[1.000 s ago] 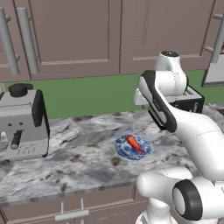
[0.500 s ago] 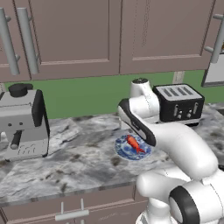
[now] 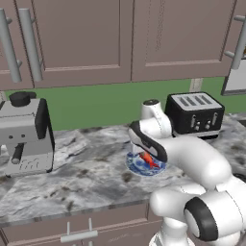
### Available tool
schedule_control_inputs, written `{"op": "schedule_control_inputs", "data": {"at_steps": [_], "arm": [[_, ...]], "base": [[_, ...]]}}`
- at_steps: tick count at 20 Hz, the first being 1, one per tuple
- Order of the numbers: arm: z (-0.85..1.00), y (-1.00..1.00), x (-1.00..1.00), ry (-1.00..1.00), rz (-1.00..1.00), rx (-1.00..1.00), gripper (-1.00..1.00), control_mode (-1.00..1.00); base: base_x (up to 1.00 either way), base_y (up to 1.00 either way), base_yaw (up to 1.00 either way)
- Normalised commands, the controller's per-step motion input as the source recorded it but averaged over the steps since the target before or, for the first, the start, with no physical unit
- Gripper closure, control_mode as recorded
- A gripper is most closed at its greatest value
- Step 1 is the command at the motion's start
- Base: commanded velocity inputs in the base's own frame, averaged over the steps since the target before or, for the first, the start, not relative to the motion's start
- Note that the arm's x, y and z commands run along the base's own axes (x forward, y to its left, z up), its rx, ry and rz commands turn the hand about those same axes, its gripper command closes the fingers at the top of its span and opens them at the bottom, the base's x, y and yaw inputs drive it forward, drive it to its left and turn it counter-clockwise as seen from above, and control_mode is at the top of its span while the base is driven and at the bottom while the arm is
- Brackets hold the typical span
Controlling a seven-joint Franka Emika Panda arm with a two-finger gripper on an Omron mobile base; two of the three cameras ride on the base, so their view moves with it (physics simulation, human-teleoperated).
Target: Place the fish on the counter behind the older fish on the same shelf of the fridge to maintain FIFO order. Close the fridge door when finished.
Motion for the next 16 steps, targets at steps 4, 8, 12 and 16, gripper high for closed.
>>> {"op": "schedule_control_inputs", "data": {"at_steps": [4,8,12,16], "arm": [[-0.52,-0.04,0.46,0.05,0.02,0.0,-1.0,-1.0],[-0.37,-0.08,0.39,0.01,0.04,0.0,-1.0,-1.0],[-0.36,0.0,0.43,0.02,0.05,0.0,-1.0,-1.0],[-0.37,0.0,0.29,0.03,0.05,0.0,-1.0,-1.0]], "base": [[0.0,0.0,0.0],[0.0,0.0,0.0],[0.0,0.0,0.0],[0.0,0.0,0.0]]}}
